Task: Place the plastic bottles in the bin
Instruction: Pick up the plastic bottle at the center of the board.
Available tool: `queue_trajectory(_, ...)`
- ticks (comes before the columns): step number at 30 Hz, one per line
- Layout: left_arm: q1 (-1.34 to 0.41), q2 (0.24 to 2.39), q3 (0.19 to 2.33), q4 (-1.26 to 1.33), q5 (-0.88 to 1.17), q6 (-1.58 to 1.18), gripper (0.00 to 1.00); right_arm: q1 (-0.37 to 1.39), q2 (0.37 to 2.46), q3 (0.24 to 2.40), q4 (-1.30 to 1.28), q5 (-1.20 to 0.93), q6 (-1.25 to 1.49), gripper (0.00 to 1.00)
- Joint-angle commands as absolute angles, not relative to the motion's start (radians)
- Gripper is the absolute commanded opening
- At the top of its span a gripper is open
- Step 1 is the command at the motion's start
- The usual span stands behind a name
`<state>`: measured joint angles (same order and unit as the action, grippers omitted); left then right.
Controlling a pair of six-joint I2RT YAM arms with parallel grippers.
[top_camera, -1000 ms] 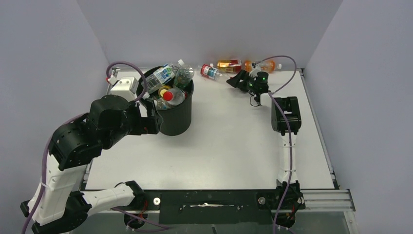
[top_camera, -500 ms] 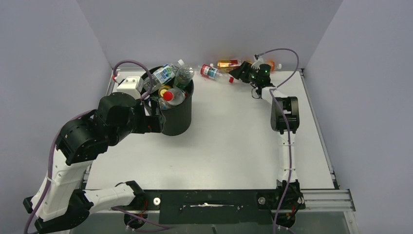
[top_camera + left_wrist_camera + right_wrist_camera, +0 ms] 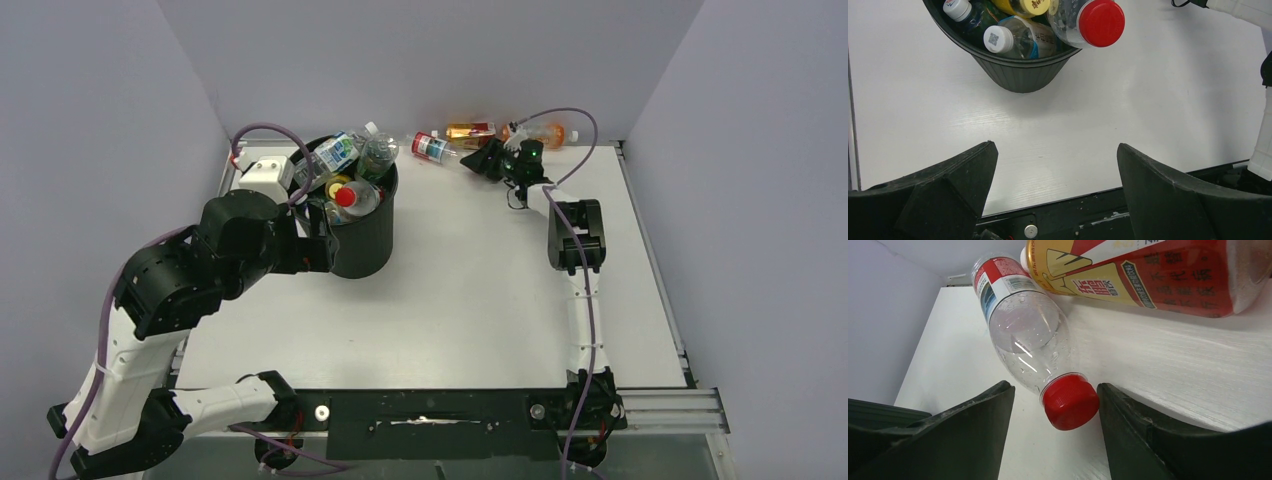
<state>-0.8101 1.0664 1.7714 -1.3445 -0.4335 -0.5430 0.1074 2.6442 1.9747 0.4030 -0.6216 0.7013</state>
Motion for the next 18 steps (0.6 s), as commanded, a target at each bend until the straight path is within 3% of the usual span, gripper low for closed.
queue_trajectory(1, -0.813, 1.052, 1.774, -1.317, -0.449, -0.545, 0.92, 0.118, 2.644, 2.011, 0.429, -0.634, 0.709, 0.61)
queue_trajectory(11, -0.812, 1.051, 1.771, -1.315, -0.445, -0.546, 0.92, 0.111, 2.609, 1.989, 0.482, -0.640, 0.738, 0.42)
queue_trajectory(18, -0.813, 1.035, 1.750, -1.295, -0.436, -0.552, 0.92, 0.113, 2.422, 1.759, 0.592, -0.641, 0.744, 0.36)
